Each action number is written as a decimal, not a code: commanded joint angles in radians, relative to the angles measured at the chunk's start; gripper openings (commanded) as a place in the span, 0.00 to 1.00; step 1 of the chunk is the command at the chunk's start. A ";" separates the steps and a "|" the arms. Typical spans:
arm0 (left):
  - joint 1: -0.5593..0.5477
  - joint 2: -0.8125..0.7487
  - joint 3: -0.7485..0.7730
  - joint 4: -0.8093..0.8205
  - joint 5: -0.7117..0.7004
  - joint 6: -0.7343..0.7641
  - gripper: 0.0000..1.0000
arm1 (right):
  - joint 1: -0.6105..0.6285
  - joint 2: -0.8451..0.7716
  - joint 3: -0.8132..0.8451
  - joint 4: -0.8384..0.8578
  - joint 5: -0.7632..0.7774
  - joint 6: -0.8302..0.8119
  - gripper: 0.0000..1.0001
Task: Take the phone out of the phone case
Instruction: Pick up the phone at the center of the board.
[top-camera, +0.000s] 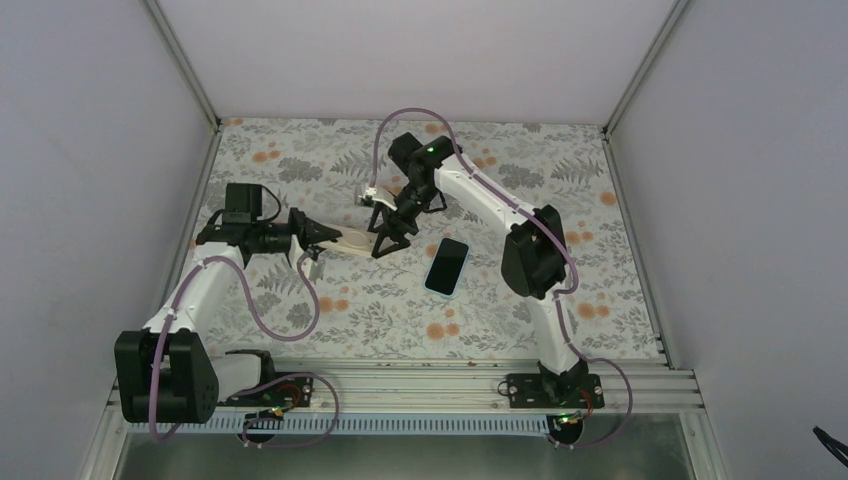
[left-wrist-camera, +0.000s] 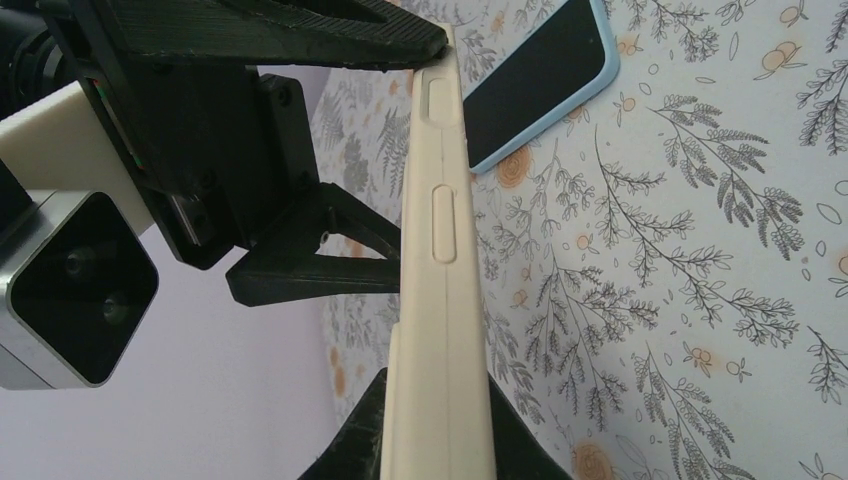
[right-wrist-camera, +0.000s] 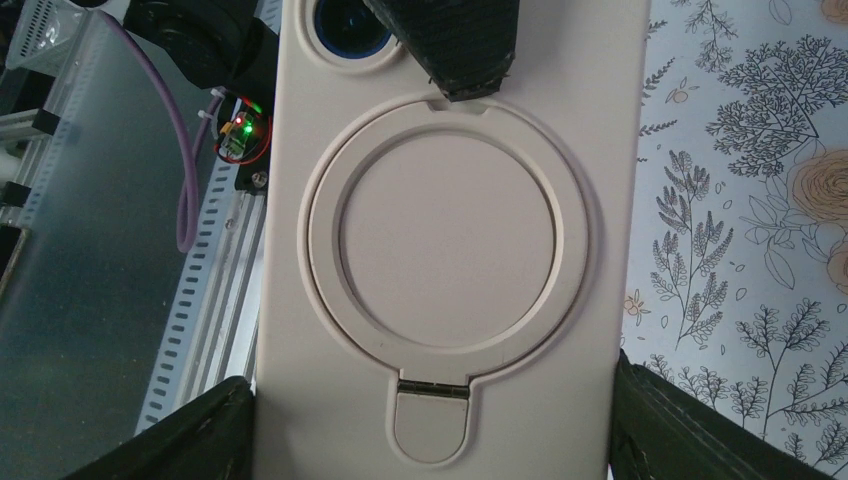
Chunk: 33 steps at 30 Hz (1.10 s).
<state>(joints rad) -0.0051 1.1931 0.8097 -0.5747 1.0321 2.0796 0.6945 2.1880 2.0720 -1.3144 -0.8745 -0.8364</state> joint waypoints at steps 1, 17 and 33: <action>-0.007 0.002 0.007 -0.075 0.049 0.471 0.06 | 0.010 -0.025 -0.002 0.027 -0.057 -0.007 0.51; -0.053 0.144 0.370 -0.463 0.026 0.131 0.02 | -0.111 -0.300 -0.150 0.165 0.376 0.022 1.00; -0.228 0.398 0.930 -0.780 -0.055 -0.857 0.02 | -0.206 -0.785 -0.692 0.575 0.467 0.133 1.00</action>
<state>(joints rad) -0.1841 1.5990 1.6714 -1.2854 0.9607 1.5700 0.4892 1.4853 1.4643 -0.8463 -0.3729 -0.7200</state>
